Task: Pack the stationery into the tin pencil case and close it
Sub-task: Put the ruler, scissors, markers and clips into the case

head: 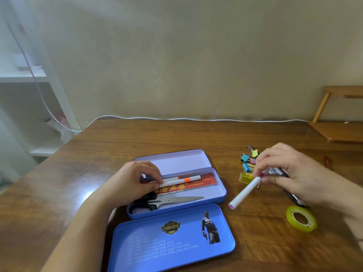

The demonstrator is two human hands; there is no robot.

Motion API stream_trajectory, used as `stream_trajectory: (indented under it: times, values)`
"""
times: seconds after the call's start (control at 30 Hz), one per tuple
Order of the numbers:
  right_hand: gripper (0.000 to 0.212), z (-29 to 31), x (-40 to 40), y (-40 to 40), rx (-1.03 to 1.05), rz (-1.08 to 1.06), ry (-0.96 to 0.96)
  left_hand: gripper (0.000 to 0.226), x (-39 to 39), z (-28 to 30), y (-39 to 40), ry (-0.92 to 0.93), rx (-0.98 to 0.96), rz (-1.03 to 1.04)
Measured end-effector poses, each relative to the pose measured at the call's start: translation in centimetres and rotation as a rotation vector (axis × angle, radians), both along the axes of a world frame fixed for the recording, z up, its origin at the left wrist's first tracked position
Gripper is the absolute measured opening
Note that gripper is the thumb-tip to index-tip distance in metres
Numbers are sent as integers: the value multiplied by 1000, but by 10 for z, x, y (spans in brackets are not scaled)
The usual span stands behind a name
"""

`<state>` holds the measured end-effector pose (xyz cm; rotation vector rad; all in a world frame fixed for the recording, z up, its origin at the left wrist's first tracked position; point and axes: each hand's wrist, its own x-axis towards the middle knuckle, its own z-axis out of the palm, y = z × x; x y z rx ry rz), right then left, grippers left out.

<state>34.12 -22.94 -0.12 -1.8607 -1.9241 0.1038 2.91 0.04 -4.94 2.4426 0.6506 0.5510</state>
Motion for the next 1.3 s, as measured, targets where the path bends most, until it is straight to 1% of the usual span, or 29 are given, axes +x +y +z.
stream_trajectory:
  times: [0.07,0.1,0.2,0.27,0.4,0.5,0.63,0.73,0.87,0.9,0.97,1.07,1.13,1.17,1.23,1.3]
  values:
    - [20,8,-23,9,142,12,3,19,1,0,0,-5,-12,0]
    - [18,8,-36,16,173,9,-2,19,1,-1,0,-14,-22,4]
    - [10,-8,-73,42,125,-53,-113,23,2,-2,0,-27,-25,38]
    - [14,-19,-88,58,76,-85,-179,19,3,-2,-2,-31,10,48]
    - [18,-31,-102,77,45,-76,-199,1,4,0,-6,-8,35,-44]
    - [16,-35,-105,80,51,-86,-223,7,3,0,-4,-4,31,-57]
    - [14,-34,-100,79,46,-111,-161,8,3,-1,-3,11,27,-44]
    - [13,-35,-101,81,31,-88,-148,12,3,-2,-2,28,22,-33]
    - [14,-30,-95,76,8,-68,-75,13,2,-3,0,47,25,-27]
    - [14,-25,-90,73,14,-55,-85,12,2,-3,0,47,30,-26]
    - [10,-11,-74,61,118,-61,-87,8,2,-3,0,43,39,-34]
    - [11,16,-41,32,321,-191,-12,10,3,-2,-3,16,72,-45]
    - [11,27,-18,9,393,-307,31,5,4,0,-5,-12,124,-14]
    - [13,29,-7,-2,413,-373,44,9,4,2,-6,-28,163,5]
    - [18,23,12,-19,398,-501,39,12,5,6,-11,-64,250,40]
    - [28,9,29,-32,293,-587,12,7,11,13,-26,-150,339,51]
